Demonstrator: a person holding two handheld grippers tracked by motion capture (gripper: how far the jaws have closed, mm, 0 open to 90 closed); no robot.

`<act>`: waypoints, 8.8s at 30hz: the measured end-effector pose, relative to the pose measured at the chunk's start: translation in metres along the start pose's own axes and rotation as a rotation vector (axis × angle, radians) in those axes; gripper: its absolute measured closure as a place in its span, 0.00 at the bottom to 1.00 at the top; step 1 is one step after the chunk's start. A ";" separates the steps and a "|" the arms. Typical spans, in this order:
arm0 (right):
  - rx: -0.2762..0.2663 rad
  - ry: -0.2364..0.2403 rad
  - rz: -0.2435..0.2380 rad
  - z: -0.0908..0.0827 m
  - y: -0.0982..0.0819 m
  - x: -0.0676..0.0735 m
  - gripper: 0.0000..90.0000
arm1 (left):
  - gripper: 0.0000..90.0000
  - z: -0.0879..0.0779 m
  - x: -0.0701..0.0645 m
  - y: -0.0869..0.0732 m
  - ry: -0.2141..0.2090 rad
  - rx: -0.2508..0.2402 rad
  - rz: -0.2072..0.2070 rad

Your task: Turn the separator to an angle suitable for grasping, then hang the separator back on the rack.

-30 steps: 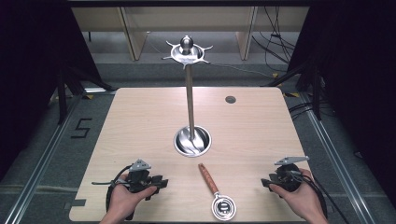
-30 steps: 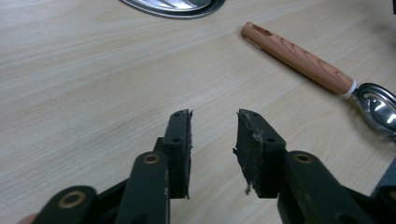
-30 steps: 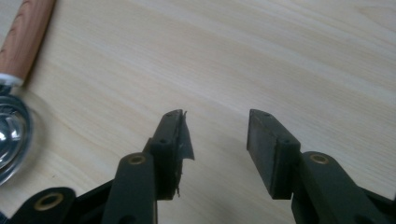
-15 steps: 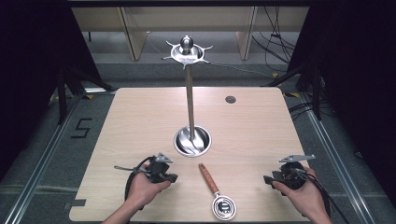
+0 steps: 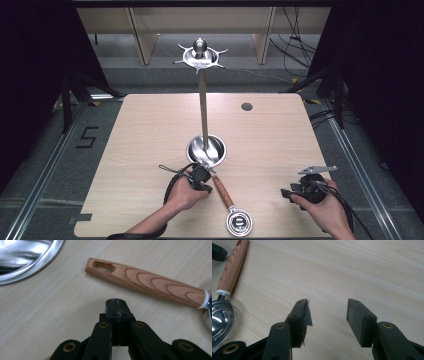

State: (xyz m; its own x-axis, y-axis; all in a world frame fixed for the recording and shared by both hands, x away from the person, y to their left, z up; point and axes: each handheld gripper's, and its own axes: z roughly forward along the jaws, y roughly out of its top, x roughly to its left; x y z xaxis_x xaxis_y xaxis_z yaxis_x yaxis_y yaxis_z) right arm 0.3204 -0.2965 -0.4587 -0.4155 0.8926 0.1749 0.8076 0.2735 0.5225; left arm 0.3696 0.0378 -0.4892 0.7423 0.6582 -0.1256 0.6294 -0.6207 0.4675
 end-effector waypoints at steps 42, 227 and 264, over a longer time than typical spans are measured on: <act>-0.067 0.018 0.036 0.003 -0.004 -0.013 0.54 | 0.42 -0.012 -0.014 0.034 0.026 -0.050 -0.186; -0.022 0.072 -0.017 -0.003 0.000 -0.008 0.52 | 0.74 -0.176 -0.008 0.031 0.344 -1.021 -0.205; -0.073 0.086 -0.039 0.001 -0.001 -0.012 0.52 | 0.74 -0.187 -0.010 0.045 0.354 -1.060 -0.191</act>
State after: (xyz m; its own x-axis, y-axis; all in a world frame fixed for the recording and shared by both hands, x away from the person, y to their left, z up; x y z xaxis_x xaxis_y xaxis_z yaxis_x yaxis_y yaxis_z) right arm 0.3250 -0.3070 -0.4618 -0.4830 0.8468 0.2227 0.7588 0.2778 0.5891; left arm 0.3478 0.0829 -0.3037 0.4426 0.8913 -0.0985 0.0887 0.0658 0.9939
